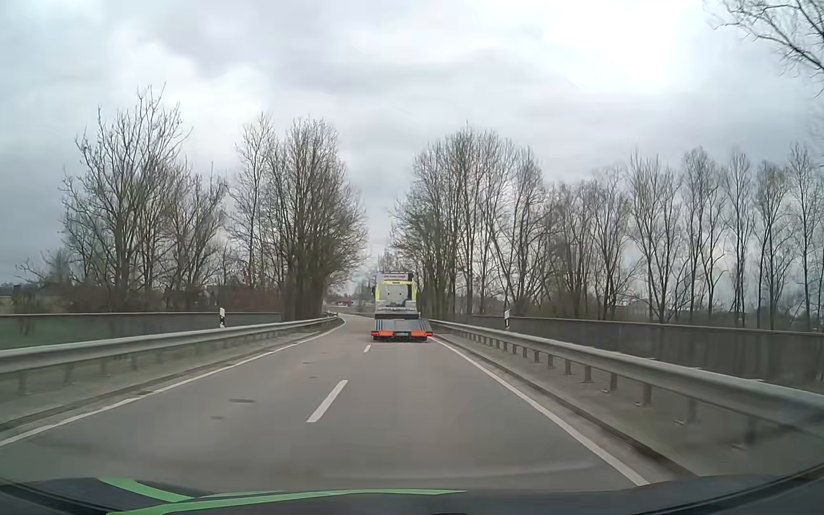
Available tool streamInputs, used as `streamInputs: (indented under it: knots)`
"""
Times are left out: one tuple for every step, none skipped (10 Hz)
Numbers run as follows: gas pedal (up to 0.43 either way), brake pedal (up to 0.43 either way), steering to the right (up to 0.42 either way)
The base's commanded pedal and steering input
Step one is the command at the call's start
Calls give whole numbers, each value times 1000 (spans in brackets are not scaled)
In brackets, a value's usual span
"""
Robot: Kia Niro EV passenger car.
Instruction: Follow the waypoints while adhering to traffic rules and regulations
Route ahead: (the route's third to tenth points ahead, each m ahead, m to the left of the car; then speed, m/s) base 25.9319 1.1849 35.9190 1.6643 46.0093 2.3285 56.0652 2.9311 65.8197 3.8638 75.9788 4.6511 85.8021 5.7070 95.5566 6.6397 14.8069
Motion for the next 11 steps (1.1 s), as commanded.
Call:
streamInputs:
  knots:
    - [138,0,-7]
    - [138,0,-7]
    - [130,0,-7]
    - [118,0,-7]
    - [118,0,-7]
    - [118,0,-7]
    - [118,0,-6]
    - [110,0,-6]
    - [110,0,-5]
    - [110,0,-5]
    - [98,0,-5]
